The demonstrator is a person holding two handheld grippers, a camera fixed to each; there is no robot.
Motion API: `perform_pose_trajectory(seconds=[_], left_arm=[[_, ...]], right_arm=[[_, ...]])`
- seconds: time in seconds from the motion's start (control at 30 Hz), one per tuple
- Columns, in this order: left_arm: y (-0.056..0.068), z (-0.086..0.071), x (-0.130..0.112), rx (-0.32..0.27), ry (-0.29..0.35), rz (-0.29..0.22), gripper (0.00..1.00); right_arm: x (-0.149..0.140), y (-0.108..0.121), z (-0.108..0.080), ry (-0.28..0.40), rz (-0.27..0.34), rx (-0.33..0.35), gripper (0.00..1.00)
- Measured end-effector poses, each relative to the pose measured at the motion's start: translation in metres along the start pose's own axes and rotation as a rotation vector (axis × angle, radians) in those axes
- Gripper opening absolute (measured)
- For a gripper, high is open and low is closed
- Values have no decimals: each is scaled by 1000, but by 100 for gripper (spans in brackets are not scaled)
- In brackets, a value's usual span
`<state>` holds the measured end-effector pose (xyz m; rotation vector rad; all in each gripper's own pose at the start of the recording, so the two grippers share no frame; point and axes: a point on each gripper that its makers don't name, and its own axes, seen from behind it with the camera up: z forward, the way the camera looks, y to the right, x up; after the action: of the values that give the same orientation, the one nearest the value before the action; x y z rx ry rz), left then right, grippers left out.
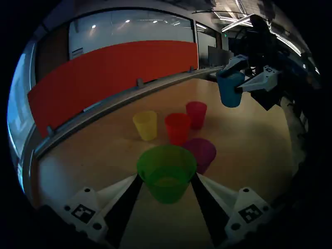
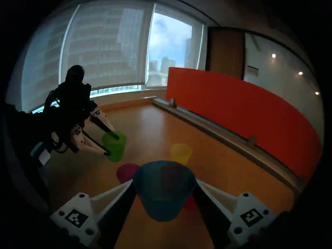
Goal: Pour water
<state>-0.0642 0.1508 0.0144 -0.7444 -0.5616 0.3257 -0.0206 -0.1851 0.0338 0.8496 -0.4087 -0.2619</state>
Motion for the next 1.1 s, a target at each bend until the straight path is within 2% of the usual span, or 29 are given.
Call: perform_pose_trajectory(seconds=[0.17,0.47,0.87,1.1], left_arm=[[-1,7,-10,-6,-40,14,83],[-3,21,-19,-19,-80,0,83],[0,33,-29,-31,-102,0,83],[-1,36,-31,-28,-107,-2,83]], right_arm=[[-14,-3,7,-41,6,15,92],[-33,-2,16,-87,9,22,92],[-47,0,22,-105,10,26,92],[-49,0,24,-108,-11,25,92]])
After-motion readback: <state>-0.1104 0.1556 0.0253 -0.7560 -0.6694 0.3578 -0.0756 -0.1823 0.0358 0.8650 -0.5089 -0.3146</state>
